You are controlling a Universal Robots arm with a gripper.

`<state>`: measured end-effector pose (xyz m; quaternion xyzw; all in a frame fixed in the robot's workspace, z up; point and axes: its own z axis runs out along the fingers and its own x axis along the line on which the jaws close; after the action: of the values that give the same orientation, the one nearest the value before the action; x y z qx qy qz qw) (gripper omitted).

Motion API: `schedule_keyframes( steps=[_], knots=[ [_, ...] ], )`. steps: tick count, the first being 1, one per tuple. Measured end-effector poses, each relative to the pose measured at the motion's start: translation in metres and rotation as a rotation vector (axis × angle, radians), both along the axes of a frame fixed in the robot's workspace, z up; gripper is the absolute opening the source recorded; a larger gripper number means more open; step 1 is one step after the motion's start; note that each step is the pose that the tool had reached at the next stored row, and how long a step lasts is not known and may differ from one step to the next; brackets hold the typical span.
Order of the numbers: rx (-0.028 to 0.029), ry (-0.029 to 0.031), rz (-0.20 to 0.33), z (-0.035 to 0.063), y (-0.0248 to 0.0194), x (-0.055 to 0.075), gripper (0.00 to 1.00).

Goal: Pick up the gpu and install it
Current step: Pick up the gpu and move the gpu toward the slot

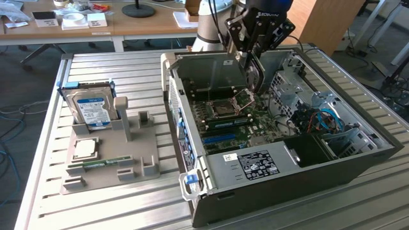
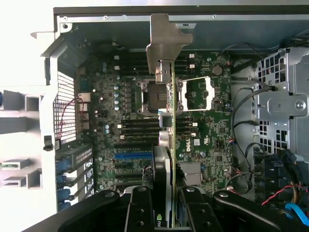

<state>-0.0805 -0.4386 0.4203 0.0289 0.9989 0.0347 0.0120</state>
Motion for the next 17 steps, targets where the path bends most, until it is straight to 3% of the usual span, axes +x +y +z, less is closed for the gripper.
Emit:
schedule_keyframes(
  steps=[17],
  knots=[
    [0.0,0.0,0.0,0.0,0.0,0.012,0.27]
  ],
)
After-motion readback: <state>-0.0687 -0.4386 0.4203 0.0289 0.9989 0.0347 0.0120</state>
